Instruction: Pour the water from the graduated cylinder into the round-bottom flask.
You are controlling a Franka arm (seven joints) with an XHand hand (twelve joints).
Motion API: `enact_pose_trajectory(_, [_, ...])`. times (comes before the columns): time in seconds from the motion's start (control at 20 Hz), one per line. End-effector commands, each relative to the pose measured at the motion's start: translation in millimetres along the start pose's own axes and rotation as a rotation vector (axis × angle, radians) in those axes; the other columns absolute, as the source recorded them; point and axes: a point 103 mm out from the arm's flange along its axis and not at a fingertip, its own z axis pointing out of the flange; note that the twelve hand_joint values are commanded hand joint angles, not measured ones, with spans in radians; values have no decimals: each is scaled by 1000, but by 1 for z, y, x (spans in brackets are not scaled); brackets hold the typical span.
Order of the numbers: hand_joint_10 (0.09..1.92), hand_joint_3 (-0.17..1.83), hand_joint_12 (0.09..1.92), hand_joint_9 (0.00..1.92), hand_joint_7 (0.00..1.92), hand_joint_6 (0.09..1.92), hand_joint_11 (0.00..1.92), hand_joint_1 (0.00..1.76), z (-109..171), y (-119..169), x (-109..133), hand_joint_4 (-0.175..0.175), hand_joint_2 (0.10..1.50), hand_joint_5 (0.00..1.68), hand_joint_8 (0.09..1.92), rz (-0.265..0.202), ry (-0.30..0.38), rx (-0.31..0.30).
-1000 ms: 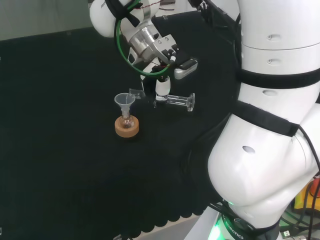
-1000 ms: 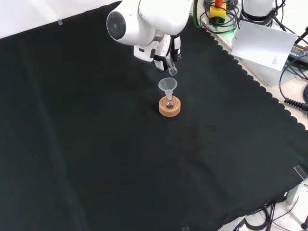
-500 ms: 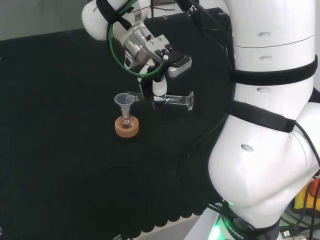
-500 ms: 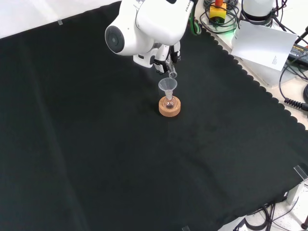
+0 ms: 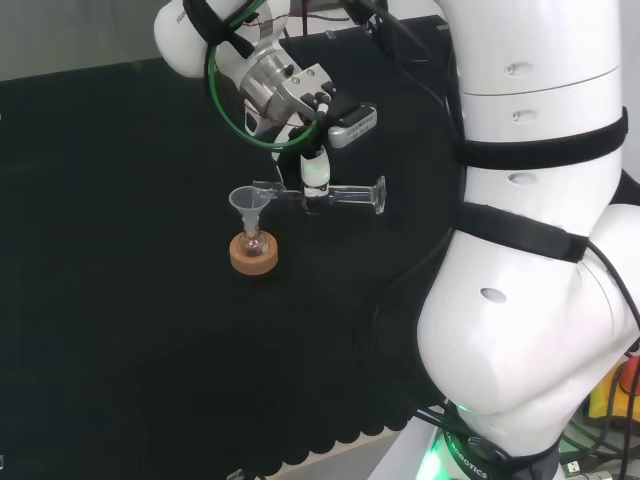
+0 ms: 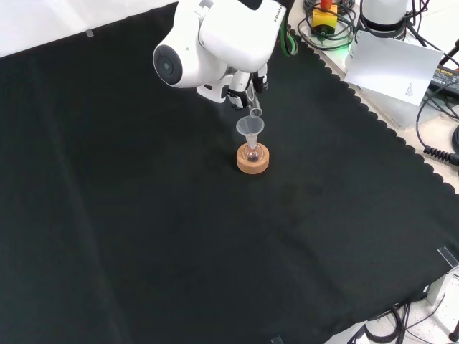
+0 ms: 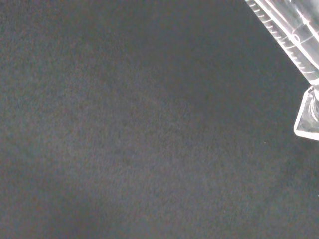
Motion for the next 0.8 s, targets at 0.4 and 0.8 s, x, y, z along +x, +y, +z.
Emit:
enact_pose_trajectory(0.4, [123, 0, 853, 1371, 914, 1136, 1129, 1242, -4, -2, -4, -175, 1159, 875, 1135, 38, 3, 55])
enact_pose_trajectory(0.8, [121, 0, 852, 1373, 914, 1136, 1129, 1242, -9, -3, 0, -175, 1159, 875, 1135, 60, -21, 82])
